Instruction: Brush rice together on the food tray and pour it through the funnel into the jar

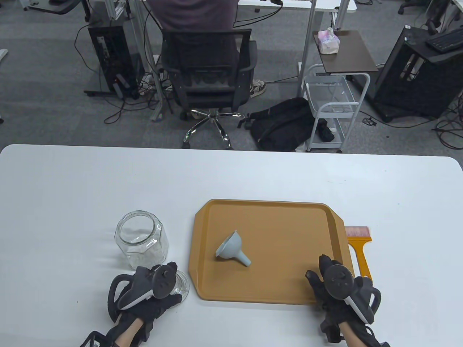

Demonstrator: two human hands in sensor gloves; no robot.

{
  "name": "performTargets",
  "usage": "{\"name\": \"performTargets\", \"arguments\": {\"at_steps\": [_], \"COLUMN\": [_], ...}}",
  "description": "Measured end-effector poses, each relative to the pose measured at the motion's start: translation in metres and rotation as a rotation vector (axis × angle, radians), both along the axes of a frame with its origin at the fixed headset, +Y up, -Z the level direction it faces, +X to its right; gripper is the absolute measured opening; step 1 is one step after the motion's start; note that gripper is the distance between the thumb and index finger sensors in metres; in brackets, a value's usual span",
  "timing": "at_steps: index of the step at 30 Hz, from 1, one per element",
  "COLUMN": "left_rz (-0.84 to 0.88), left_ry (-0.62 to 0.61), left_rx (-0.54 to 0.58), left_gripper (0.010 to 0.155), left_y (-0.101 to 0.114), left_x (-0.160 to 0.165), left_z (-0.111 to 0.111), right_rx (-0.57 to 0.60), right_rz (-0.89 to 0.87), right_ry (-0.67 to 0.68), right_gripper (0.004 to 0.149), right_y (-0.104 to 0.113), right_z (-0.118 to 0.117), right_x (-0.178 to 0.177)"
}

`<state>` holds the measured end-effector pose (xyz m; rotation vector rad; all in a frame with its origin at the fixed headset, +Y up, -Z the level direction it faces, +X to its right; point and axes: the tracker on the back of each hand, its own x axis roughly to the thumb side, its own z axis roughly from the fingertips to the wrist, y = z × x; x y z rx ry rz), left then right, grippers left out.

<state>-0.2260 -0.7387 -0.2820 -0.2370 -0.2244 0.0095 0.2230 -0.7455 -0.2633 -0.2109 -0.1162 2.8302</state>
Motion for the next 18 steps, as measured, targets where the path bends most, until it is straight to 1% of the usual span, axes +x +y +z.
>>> {"name": "performTargets", "arguments": {"at_steps": [1,2,4,5,6,7,10,13,15,18], "left_rz": [0.012,0.019,0.05,0.078,0.099,0.141,0.286,0.385,0.495,0.624], "left_ry": [0.006,0.007,0.006,0.006,0.014,0.021,0.012,0.008,0.028,0.082], "left_rx": [-0.001,0.0,0.028,0.05,0.075,0.099,0.13,0.185,0.242,0.274], "left_gripper": [0.089,0.085,0.086,0.084,0.085,0.082,0.082,0.082,0.082,0.083], "left_y": [0.003,0.005,0.014,0.023,0.029,0.039,0.065,0.09,0.109,0.127], "left_x": [-0.001,-0.001,-0.003,-0.005,-0.006,-0.008,-0.012,-0.017,-0.025,-0.04], "left_z": [0.0,0.001,0.002,0.003,0.004,0.005,0.008,0.008,0.004,-0.005], "right_rx": [0.004,0.004,0.005,0.004,0.003,0.003,0.002,0.0,0.0,-0.001], "right_rz": [-0.002,-0.002,-0.005,-0.005,-0.005,-0.003,-0.001,0.001,0.003,0.003], "right_ry": [0.0,0.0,0.0,0.0,0.0,0.001,0.003,0.004,0.005,0.005], "right_gripper": [0.07,0.07,0.07,0.07,0.07,0.07,0.07,0.07,0.07,0.07], "right_y": [0.0,0.0,0.0,0.0,0.0,0.0,0.0,0.0,0.0,0.0], "right_z": [0.0,0.0,0.0,0.0,0.0,0.0,0.0,0.0,0.0,0.001], "right_x": [0.0,0.0,0.0,0.0,0.0,-0.001,-0.001,-0.001,-0.002,-0.002]}}
